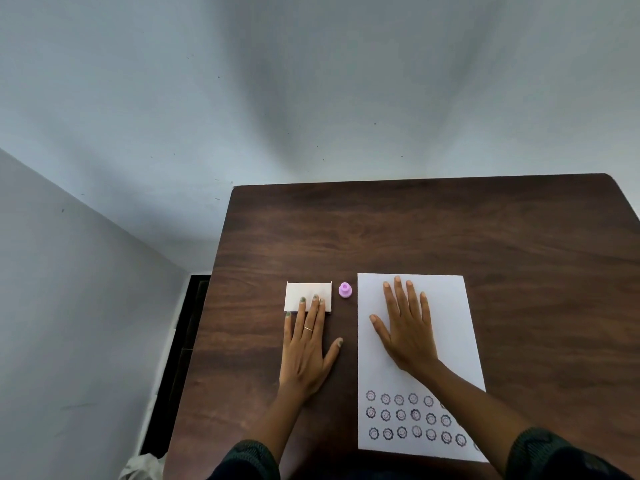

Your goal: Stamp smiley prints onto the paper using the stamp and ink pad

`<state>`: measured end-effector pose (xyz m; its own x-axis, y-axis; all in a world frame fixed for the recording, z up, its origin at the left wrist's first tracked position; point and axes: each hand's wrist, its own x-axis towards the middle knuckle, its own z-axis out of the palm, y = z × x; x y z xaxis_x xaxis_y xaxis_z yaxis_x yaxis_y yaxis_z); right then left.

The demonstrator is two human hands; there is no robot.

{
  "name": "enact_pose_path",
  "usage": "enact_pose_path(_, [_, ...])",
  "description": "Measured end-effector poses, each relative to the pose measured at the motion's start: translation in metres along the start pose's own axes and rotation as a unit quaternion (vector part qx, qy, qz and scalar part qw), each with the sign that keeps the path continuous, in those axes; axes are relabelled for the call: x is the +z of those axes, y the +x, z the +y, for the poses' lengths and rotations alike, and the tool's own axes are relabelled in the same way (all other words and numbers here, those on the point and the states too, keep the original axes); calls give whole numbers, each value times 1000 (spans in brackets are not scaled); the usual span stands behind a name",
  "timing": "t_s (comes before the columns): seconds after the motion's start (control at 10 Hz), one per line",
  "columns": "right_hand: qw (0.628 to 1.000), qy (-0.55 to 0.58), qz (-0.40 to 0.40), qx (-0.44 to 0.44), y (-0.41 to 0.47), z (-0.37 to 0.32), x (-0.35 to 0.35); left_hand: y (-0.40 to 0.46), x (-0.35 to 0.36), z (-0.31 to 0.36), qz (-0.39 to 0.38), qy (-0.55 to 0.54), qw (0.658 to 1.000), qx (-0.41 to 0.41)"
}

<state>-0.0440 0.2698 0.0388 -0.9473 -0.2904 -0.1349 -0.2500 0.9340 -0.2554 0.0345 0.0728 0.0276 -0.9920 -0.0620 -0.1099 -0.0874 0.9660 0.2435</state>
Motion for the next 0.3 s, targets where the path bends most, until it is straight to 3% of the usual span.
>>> enact_pose_path(0.2, [999,6,44,-12,2,-7,-18,6,-17,5,21,10,1000,18])
enact_pose_path(0.3, [996,-6,66,-62,7,-13,-30,17,-34,9,34,35,997,66])
